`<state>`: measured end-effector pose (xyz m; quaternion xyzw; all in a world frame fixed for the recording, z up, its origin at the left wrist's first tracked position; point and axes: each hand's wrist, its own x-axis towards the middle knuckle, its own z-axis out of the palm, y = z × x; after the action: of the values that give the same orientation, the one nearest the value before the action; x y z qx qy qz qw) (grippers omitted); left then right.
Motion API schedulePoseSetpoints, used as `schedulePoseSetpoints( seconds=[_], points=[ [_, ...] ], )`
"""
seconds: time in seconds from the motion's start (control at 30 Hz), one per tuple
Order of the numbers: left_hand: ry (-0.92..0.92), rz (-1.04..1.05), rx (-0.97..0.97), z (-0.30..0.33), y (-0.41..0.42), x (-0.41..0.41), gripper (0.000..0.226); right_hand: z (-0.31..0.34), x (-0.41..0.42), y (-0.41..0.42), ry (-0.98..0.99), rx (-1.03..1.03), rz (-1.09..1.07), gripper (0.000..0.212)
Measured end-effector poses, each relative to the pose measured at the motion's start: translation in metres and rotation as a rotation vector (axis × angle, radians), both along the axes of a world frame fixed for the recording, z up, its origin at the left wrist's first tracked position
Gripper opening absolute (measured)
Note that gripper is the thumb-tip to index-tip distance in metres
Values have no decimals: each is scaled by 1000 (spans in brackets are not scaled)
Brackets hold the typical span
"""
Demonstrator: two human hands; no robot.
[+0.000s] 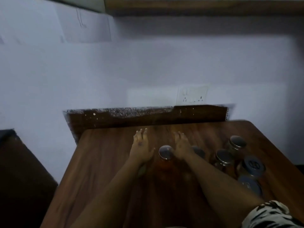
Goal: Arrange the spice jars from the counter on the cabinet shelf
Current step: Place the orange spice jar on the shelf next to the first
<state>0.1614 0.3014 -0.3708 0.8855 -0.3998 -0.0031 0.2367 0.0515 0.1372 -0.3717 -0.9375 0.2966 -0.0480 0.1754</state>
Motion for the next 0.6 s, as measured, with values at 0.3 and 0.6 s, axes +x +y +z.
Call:
schedulePoseSetpoints(
  seconds=[0.3,0.6],
  points=[
    [31,-50,30,-41,6,-18,93,-49,16,19,99,168,92,90],
    [135,-71,-93,-47,9,-15,95,-17,15,-3,47,342,6,82]
  ],
)
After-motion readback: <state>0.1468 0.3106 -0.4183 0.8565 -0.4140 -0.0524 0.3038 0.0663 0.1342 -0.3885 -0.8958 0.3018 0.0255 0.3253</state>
